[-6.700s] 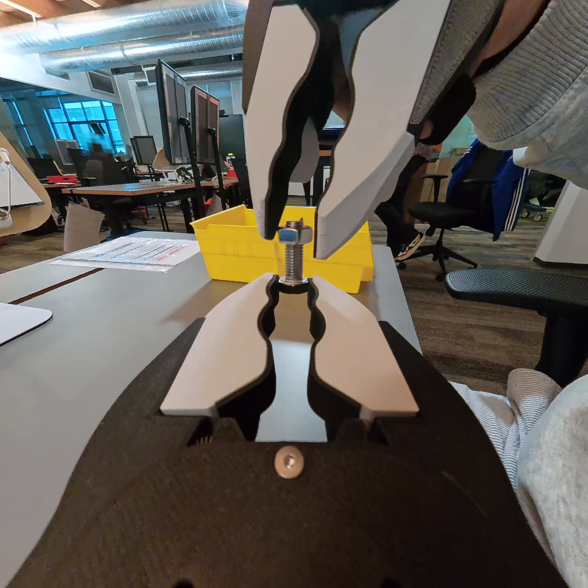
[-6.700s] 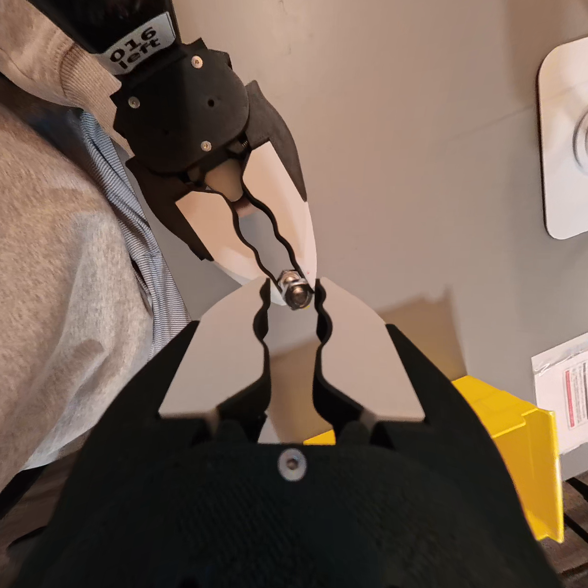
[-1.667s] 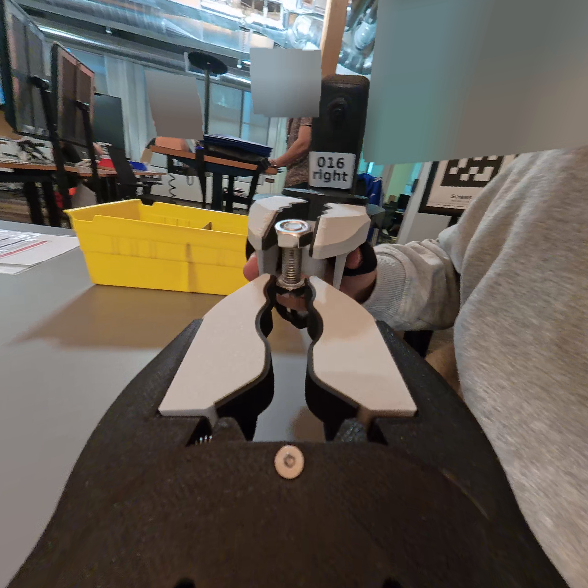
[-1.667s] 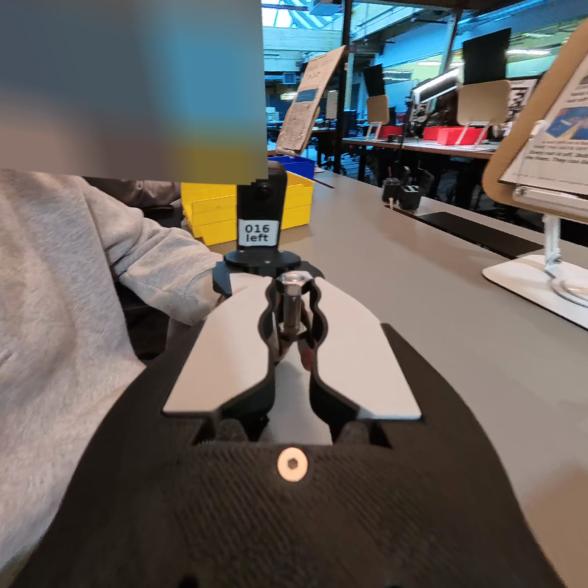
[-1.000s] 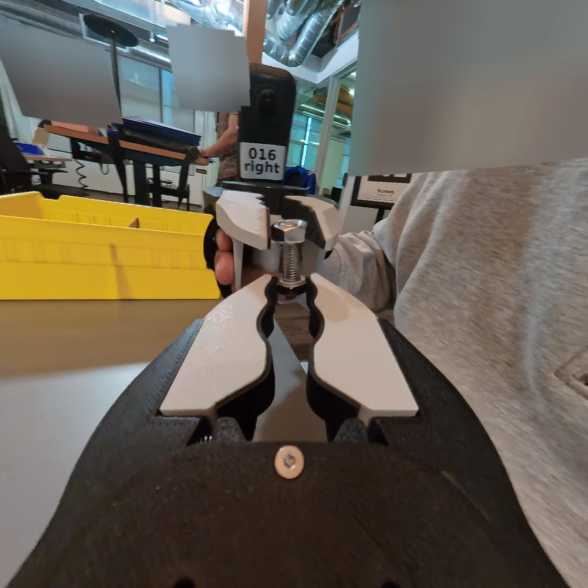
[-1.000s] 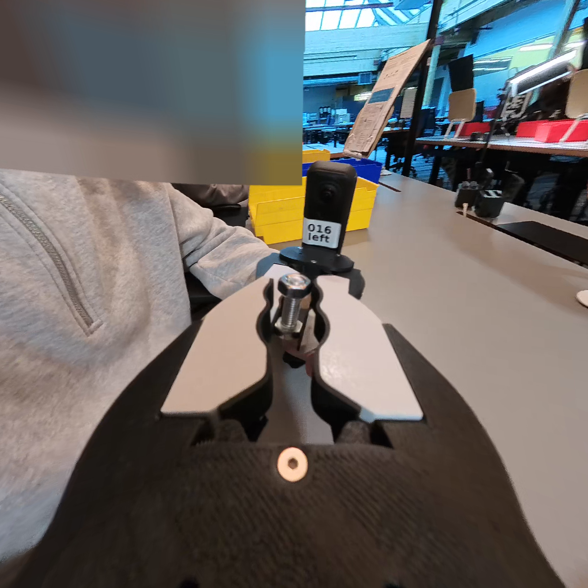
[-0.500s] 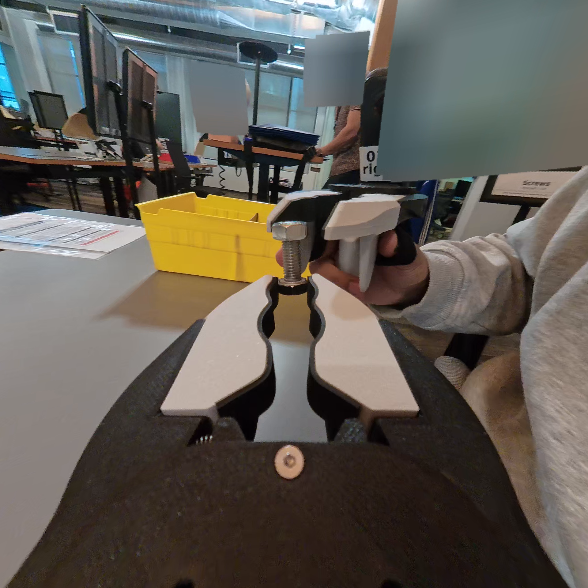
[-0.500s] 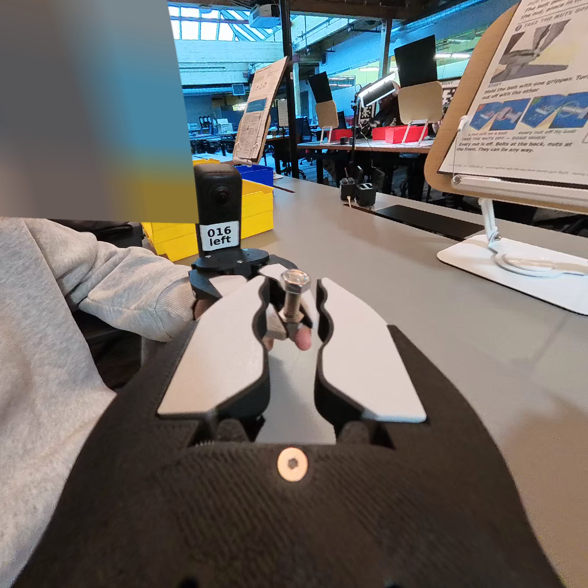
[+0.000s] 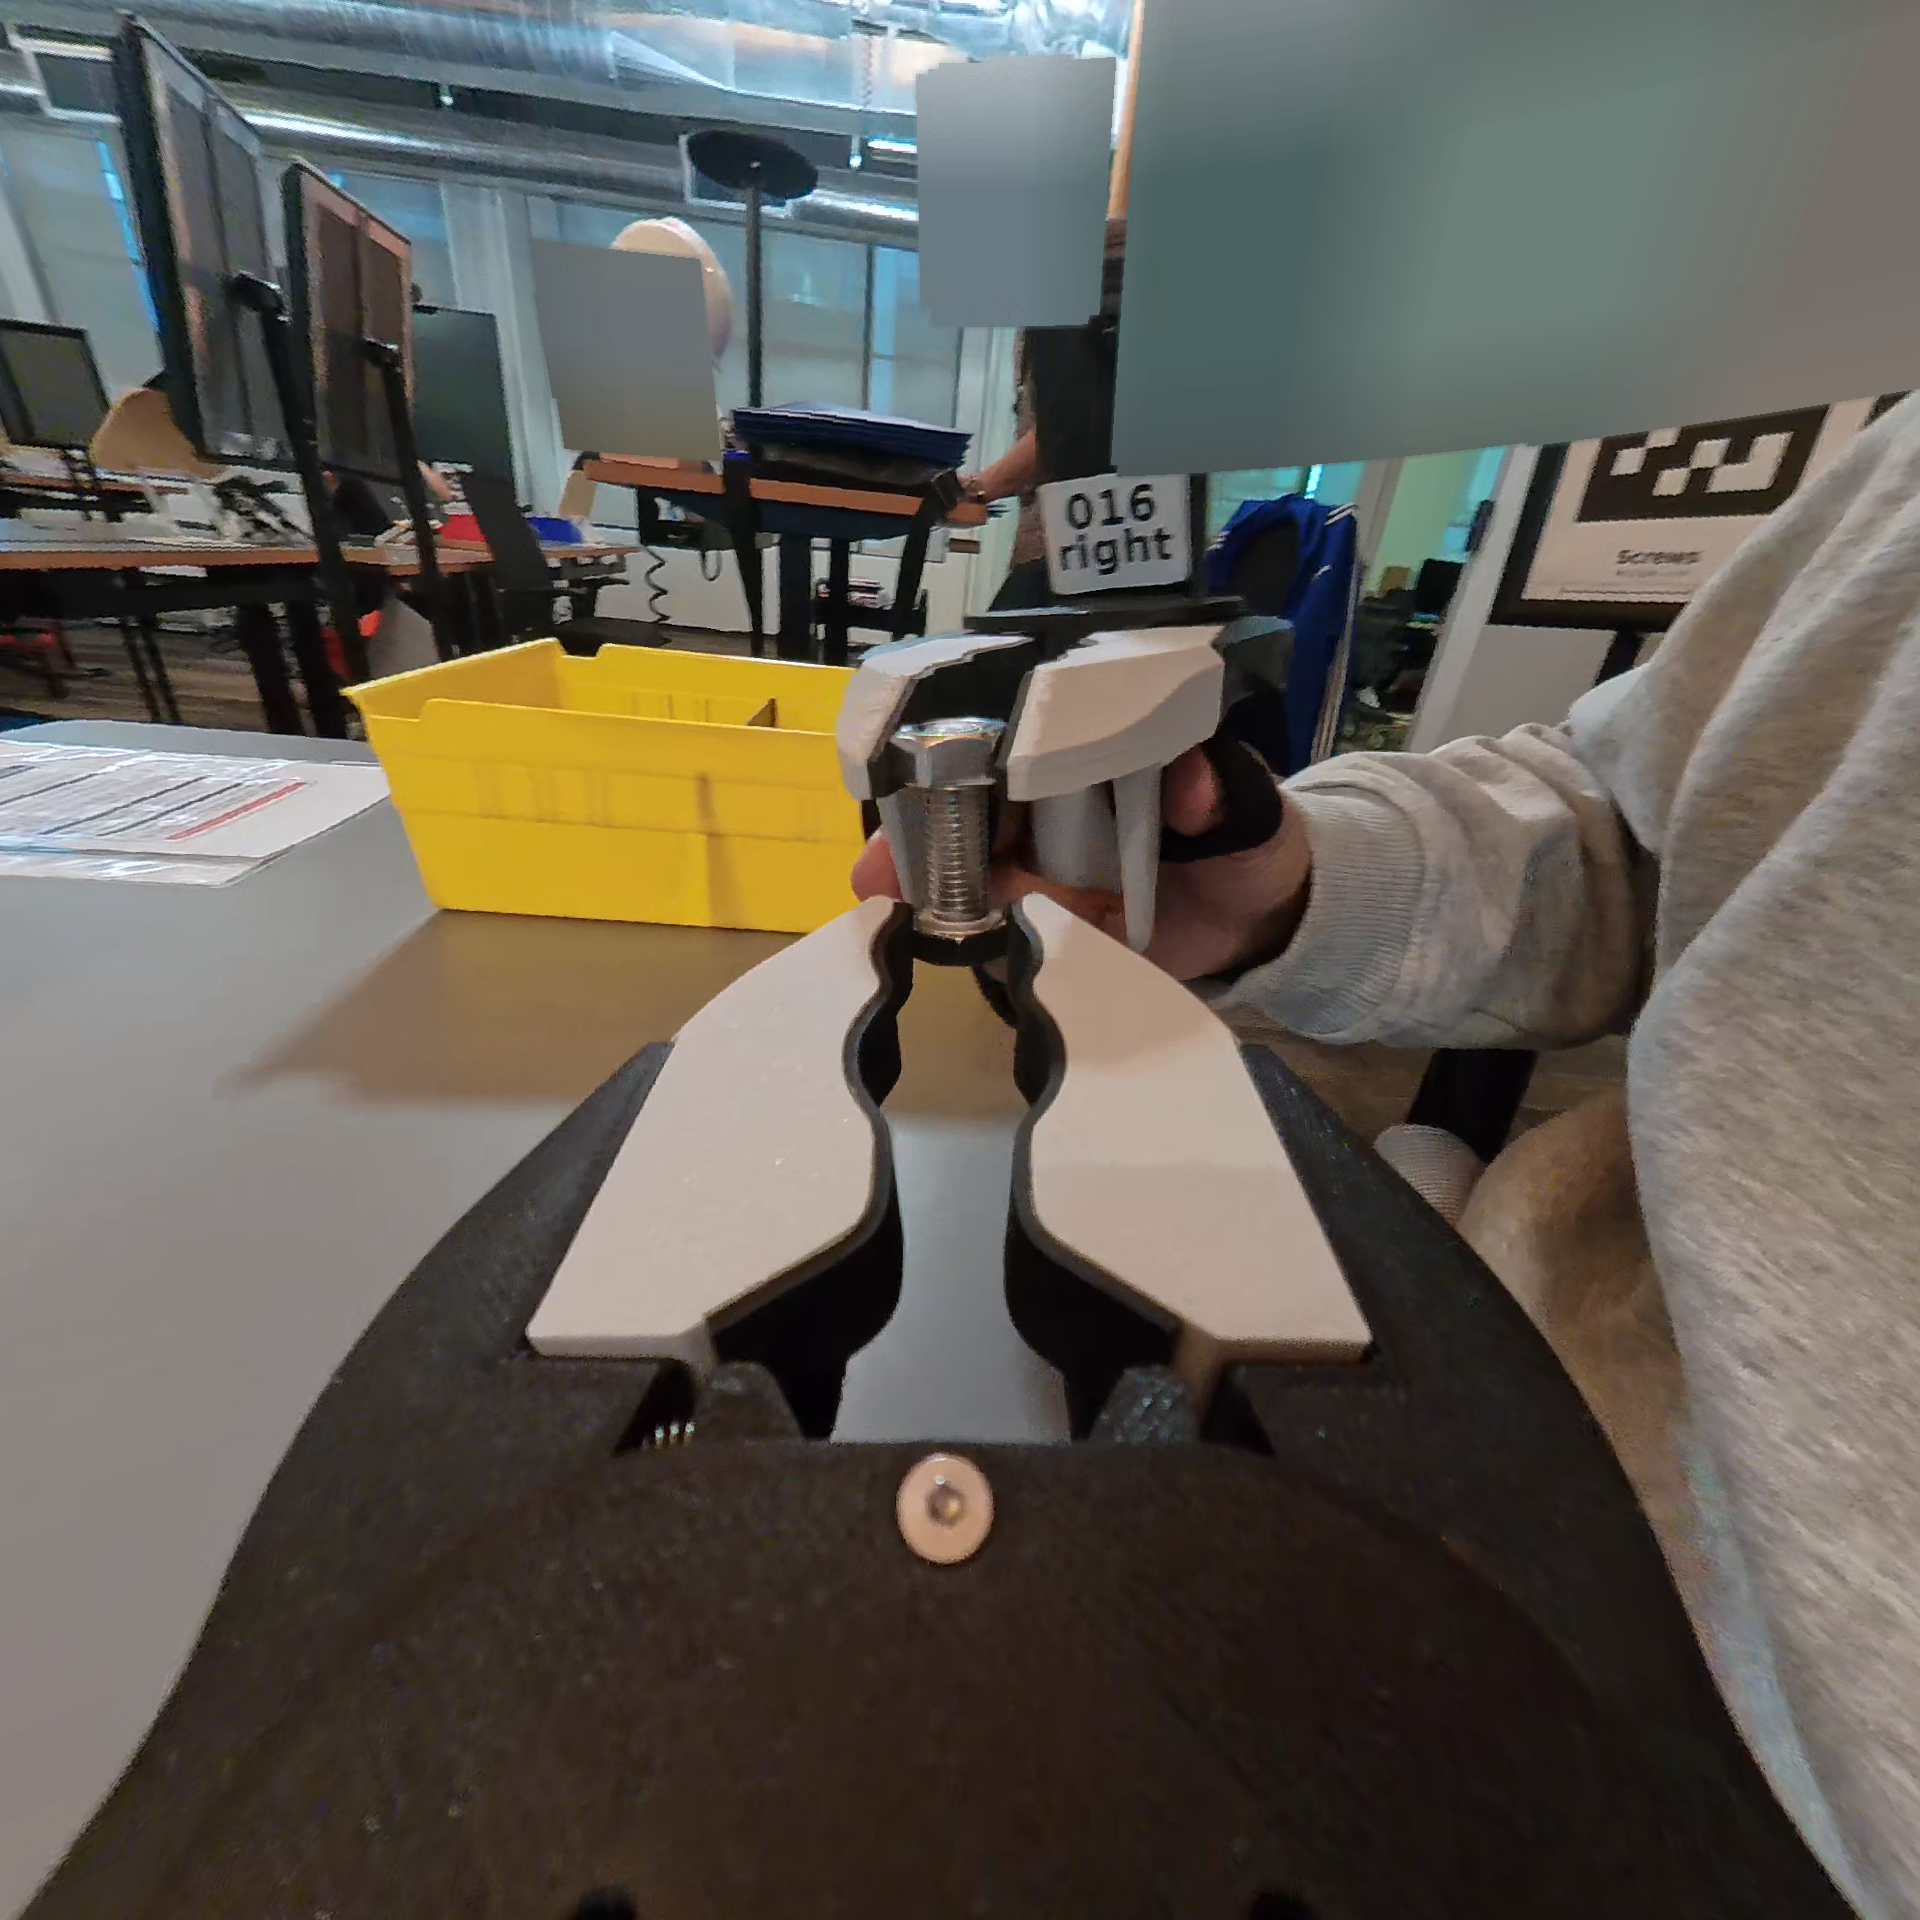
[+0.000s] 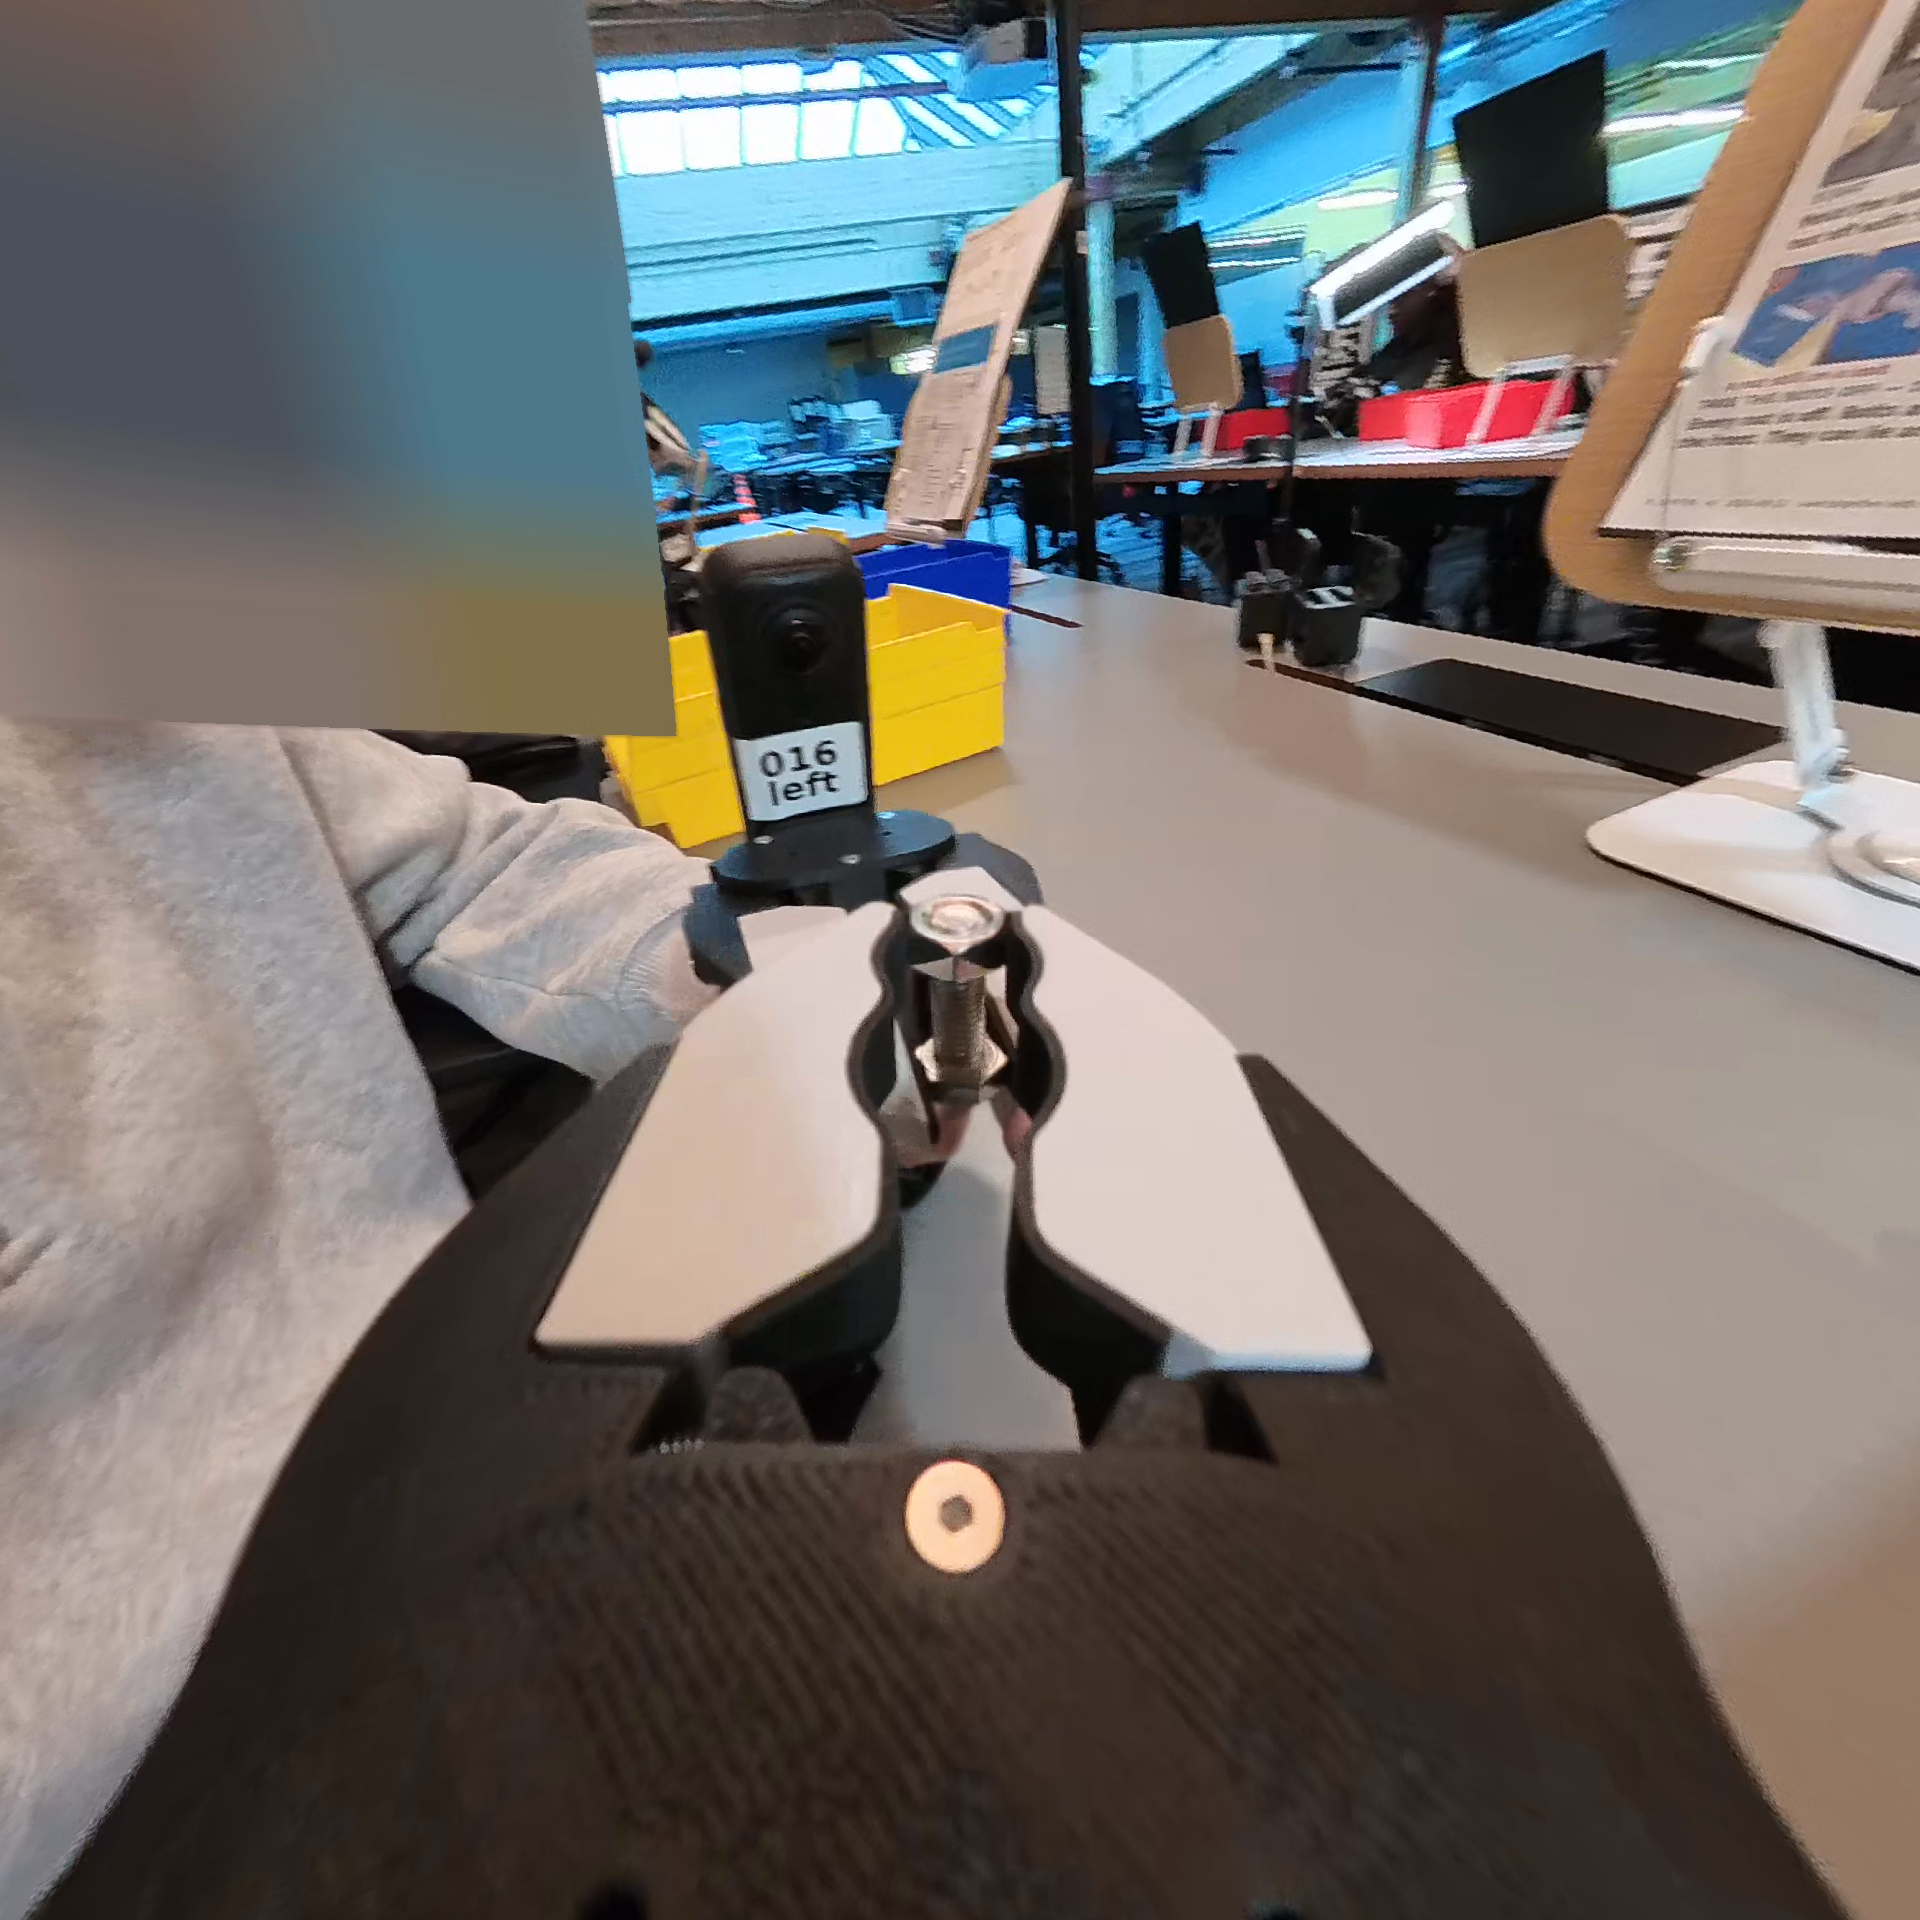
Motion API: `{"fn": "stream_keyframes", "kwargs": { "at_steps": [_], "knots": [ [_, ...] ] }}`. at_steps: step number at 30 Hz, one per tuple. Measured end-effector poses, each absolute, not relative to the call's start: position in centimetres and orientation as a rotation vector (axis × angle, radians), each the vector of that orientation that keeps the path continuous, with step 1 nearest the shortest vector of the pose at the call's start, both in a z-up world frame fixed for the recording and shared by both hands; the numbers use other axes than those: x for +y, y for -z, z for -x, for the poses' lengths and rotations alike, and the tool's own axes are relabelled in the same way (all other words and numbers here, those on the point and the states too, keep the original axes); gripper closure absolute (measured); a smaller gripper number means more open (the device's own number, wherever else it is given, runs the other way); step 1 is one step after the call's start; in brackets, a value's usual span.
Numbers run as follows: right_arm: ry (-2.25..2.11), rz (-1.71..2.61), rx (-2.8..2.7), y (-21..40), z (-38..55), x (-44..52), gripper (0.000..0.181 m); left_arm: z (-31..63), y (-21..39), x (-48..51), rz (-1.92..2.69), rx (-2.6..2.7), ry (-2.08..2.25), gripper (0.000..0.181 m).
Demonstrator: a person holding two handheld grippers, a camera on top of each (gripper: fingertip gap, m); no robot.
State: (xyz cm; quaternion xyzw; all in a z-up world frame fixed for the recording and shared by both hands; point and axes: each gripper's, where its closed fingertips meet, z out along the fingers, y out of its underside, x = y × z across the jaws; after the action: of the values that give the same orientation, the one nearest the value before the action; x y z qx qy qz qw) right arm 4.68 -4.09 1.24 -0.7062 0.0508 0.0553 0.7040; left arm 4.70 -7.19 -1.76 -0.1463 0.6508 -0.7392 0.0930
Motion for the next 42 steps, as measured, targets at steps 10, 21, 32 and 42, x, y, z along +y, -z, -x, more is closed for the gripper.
{"fn": "stream_keyframes", "kwargs": {
  "at_steps": [10, 21, 32, 42],
  "knots": [
    [-0.244, 1.586, -0.023, -0.9, -2.9, -4.3, 0.163, -3.2, 2.2, -8.1, 0.320, 2.003, 2.221, 0.164],
    [0.027, 1.641, 0.138, 0.7, -5.3, -3.3, 0.151, -6.1, 2.3, -6.6, 0.529, 1.909, 2.119, 0.164],
    [0.219, 1.627, 0.160, 0.0, -6.2, -3.7, 0.161, -6.4, 2.8, -6.7, 0.541, 1.920, 2.035, 0.164],
    [0.124, 1.599, 0.144, -0.2, -6.0, -4.0, 0.162, -6.2, 2.6, -6.8, 0.525, 1.922, 2.071, 0.164]
  ]
}}
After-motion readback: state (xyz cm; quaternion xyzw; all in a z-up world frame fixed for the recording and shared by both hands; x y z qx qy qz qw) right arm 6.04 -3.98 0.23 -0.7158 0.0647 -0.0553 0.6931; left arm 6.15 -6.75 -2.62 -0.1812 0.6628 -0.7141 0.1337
